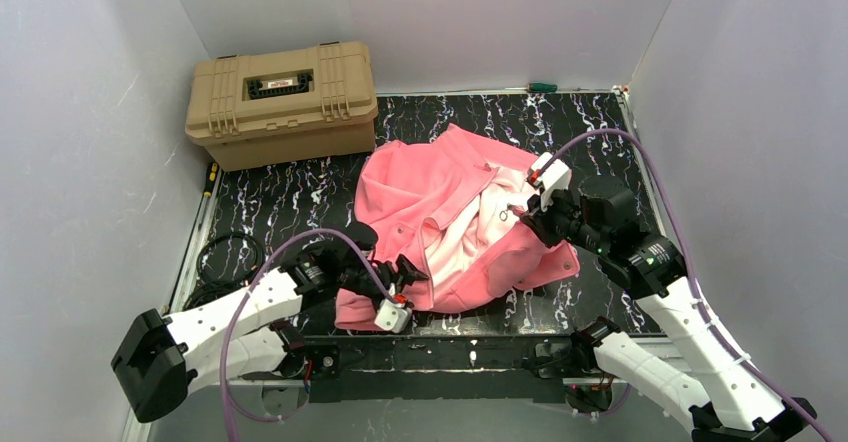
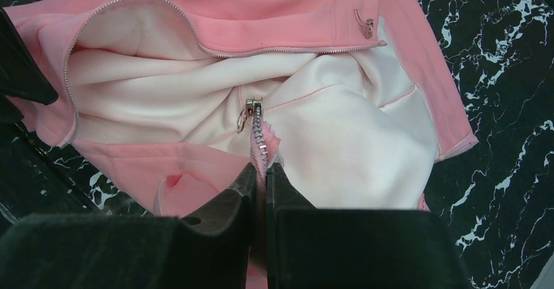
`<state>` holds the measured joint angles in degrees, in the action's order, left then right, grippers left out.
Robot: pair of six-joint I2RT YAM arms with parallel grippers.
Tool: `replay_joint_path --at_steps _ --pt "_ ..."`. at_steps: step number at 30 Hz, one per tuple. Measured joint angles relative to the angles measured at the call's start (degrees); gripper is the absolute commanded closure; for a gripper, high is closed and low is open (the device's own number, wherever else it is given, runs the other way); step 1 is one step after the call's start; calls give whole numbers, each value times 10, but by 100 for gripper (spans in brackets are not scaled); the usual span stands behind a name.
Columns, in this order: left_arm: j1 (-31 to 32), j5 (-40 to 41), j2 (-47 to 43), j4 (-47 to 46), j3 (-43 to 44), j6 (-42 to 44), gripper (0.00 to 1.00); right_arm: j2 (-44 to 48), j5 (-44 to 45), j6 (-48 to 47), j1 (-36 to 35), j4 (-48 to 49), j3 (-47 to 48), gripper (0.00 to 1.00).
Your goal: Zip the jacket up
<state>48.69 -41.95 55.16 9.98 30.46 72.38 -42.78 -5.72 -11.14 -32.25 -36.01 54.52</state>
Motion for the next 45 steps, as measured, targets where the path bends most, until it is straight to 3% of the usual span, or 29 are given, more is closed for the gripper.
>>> replay_joint_path --at_steps 15,19,27,38,39,40,42,45 --pt "37 52 135 38 59 1 46 2 -6 4 0 0 -1 99" --pt "37 76 145 38 63 -1 50 4 -9 4 0 -1 -1 99" --pt "38 88 150 37 67 -6 49 4 -11 4 0 -3 -1 99" --pt "40 133 174 45 67 0 70 5 -11 4 0 -12 -1 99" --pt "40 138 174 46 67 0 68 5 -11 4 0 -12 -1 99" --pt "40 144 174 47 67 1 59 5 -11 4 0 -12 -1 99" --pt "40 153 174 50 67 2 35 5 -11 4 0 -14 -1 99" --pt "40 169 174 56 67 2 31 6 -11 4 0 -16 -1 99"
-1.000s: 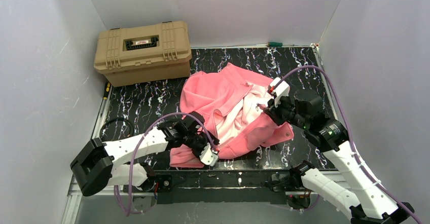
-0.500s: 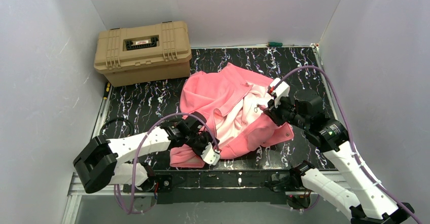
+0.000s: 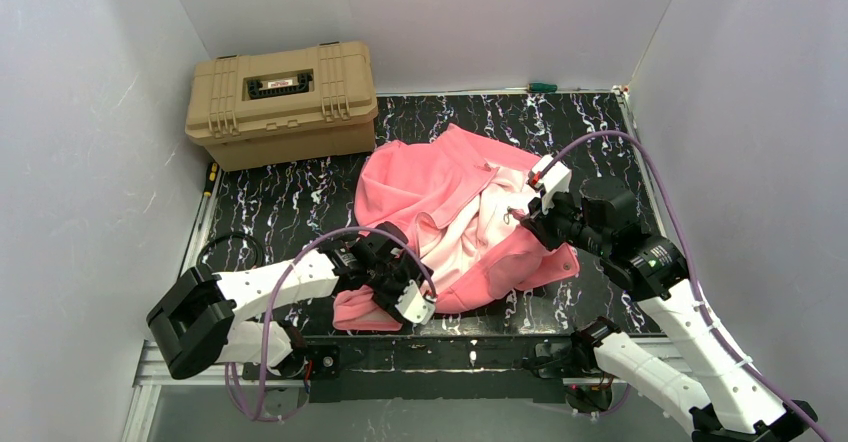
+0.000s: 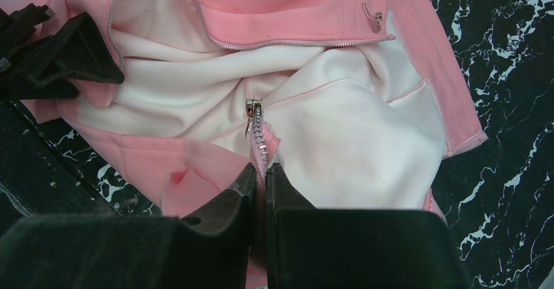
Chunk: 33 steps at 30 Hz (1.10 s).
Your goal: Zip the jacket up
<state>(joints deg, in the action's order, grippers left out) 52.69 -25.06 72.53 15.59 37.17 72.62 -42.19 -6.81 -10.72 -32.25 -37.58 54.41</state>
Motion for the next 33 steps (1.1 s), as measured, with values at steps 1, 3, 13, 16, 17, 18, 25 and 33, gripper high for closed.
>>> replay_joint_path --at_steps 1,3,13,16,17,18,25,33 --pt "0 6 0 4 1 -1 33 1 0 0 0 0 0 99" --pt "0 18 0 11 1 -1 38 1 0 0 0 -1 0 99" --pt "0 53 9 23 7 -12 71 2 2 0 0 -7 0 99" --pt "0 60 9 25 12 -18 74 2 2 0 0 -13 0 99" --pt "0 62 8 25 14 -20 74 2 2 0 0 -14 0 99" --pt "0 63 6 25 17 -22 75 2 2 0 0 -14 0 99" --pt "0 66 -76 14 22 -32 77 1 -28 0 0 -12 0 99" --pt "0 59 -233 -78 -21 4 71 -25 -97 0 0 5 2 99"
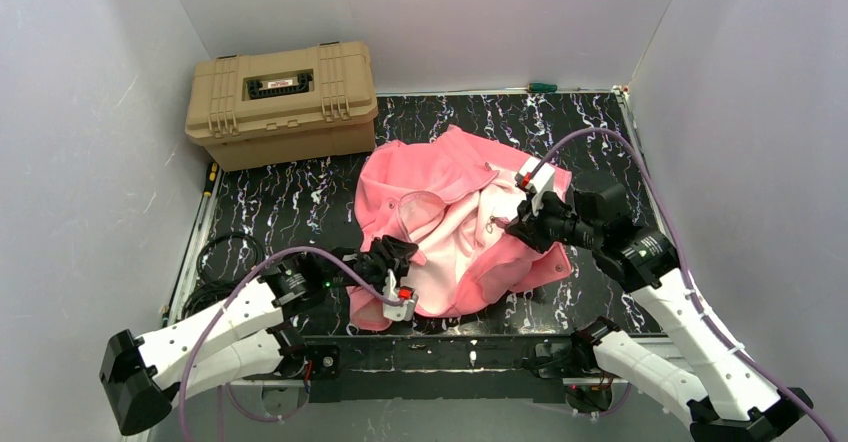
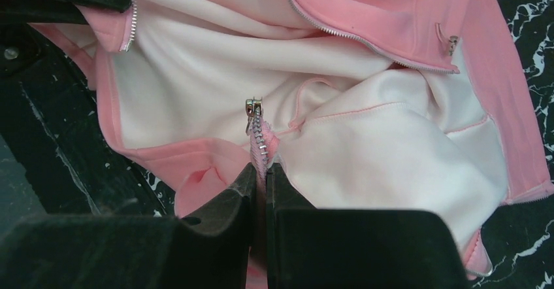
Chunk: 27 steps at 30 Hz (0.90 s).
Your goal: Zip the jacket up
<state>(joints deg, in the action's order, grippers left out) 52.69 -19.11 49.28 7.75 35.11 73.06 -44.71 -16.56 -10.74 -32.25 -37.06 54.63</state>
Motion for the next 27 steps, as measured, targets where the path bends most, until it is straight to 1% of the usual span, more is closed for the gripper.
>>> replay_joint_path --at_steps 2,5,7,8,9,10,11,12,13,14,15,19,21,23,27 --pt "0 -3 -22 -8 -10 9 64 -9 -14 0 0 7 2 99" --pt "0 -9 -31 5 1 -5 62 -23 -17 -2 0 13 7 99" --pt "0 -13 -31 28 24 -39 62 -31 -11 -6 0 12 12 99" --pt "0 -14 -31 36 34 -55 64 -33 -4 -10 0 12 15 99" --pt "0 -16 -31 44 49 -78 69 -36 3 -13 0 12 18 99" --pt "0 -19 -32 52 62 -100 75 -37 9 -16 0 12 21 99" --pt "0 -22 -33 60 74 -118 83 -38 13 -17 0 11 22 99" --pt "0 -27 -35 65 83 -135 86 -38 16 -17 0 12 22 99" --pt "0 -30 -38 66 86 -145 86 -37 16 -17 0 12 22 99" --pt "0 -33 -45 68 86 -153 83 -36 17 -17 0 12 22 99" --pt "0 -34 -48 70 85 -157 77 -35 17 -16 0 12 22 99" --pt "0 -26 -54 78 74 -166 48 -27 17 -16 0 10 22 99" --pt "0 -24 -44 102 74 -182 40 -24 17 -16 0 7 22 99" --pt "0 -23 -28 122 74 -204 37 -23 18 -16 0 7 22 99" --pt "0 -7 34 135 74 -245 37 -19 18 -15 0 6 22 99"
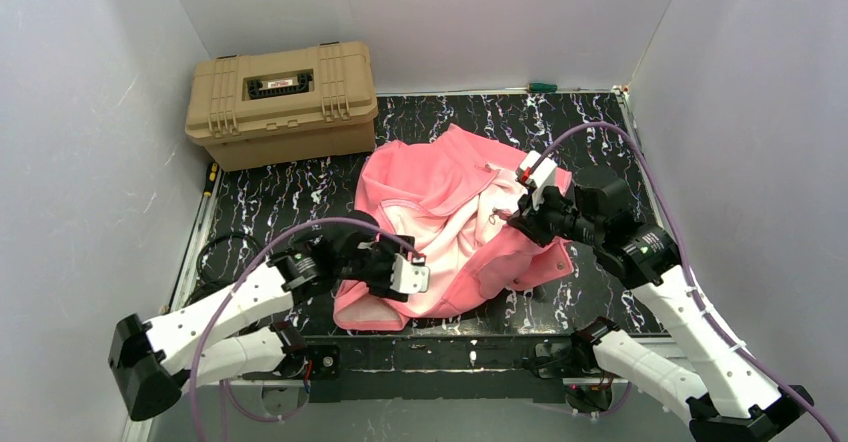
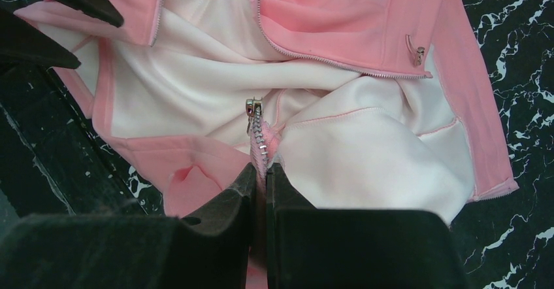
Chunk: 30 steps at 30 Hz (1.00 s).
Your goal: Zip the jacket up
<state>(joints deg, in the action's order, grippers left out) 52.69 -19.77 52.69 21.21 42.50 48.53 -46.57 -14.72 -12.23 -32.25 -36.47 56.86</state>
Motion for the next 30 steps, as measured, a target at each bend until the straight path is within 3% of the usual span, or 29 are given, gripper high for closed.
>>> replay_joint_path --at_steps 9,26,30 --pt "-1 71 116 -23 24 -36 41 19 0 5 0 -3 -1 99" --pt "-1 105 97 -20 20 -46 44 23 0 13 0 -7 -5 99" --pt "-8 112 125 -20 20 -39 52 23 0 14 0 -7 -5 99"
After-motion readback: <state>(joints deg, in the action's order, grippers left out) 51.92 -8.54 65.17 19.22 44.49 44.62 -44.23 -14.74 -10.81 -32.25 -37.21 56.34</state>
